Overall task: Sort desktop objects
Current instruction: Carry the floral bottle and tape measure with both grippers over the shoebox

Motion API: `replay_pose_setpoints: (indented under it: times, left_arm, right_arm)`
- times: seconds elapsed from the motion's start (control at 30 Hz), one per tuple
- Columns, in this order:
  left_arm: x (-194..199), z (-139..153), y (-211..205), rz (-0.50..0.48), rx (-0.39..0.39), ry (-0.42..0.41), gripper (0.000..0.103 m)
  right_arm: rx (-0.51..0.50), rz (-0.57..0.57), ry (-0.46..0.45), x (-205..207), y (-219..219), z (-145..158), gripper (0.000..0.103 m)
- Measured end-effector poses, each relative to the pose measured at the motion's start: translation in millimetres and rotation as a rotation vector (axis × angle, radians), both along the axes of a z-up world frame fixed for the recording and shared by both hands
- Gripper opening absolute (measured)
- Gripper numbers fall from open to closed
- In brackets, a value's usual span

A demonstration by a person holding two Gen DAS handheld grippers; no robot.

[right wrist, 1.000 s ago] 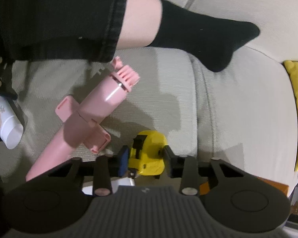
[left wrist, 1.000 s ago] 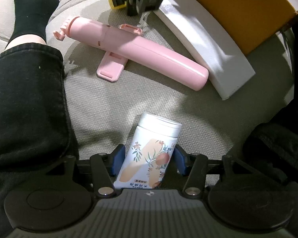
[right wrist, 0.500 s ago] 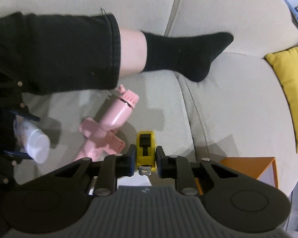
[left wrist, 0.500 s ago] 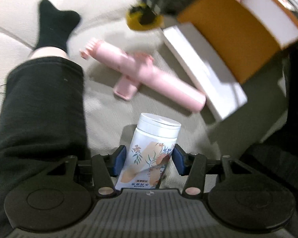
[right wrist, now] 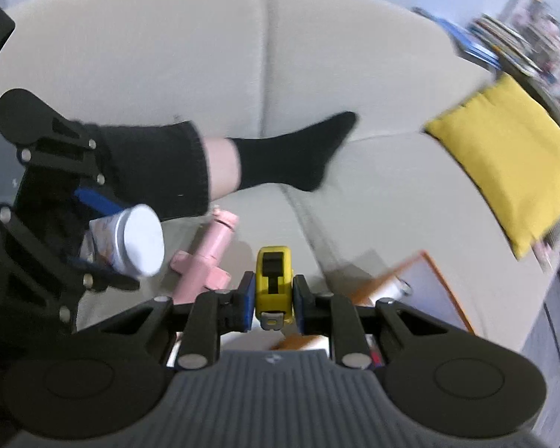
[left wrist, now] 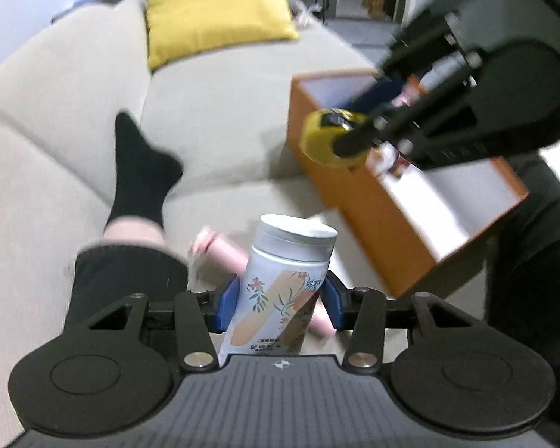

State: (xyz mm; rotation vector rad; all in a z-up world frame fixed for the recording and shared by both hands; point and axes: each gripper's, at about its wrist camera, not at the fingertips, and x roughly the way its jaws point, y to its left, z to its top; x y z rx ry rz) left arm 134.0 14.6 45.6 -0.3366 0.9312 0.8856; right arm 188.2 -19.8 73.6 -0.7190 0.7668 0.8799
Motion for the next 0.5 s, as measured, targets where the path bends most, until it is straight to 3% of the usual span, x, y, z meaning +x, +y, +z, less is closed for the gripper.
replay_pose_setpoints:
  times: [0.13, 0.23, 0.4, 0.5]
  left_arm:
    - [25.6, 16.0, 4.8, -0.049, 0.037, -0.052, 0.055]
    - [48.7, 20.2, 10.9, -0.091, 0.036, -0.08, 0.055]
    - [80.3, 10.8, 28.6, -0.123, 0.006, -0.089, 0.055]
    - [89.7, 9.9, 33.6, -0.127, -0.007, -0.081, 0.055]
  right_arm:
    - [0.043, -0.12, 0.022, 13.1, -40.8, 9.7, 0.021]
    - [0.07, -0.217, 0.087, 28.0, -68.5, 0.8, 0.021]
    - [0.153, -0.34, 0.274, 60.9, -94.9, -42.3, 0.021]
    - [0.198, -0.383, 0.33, 81.8, -98.3, -69.6, 0.022]
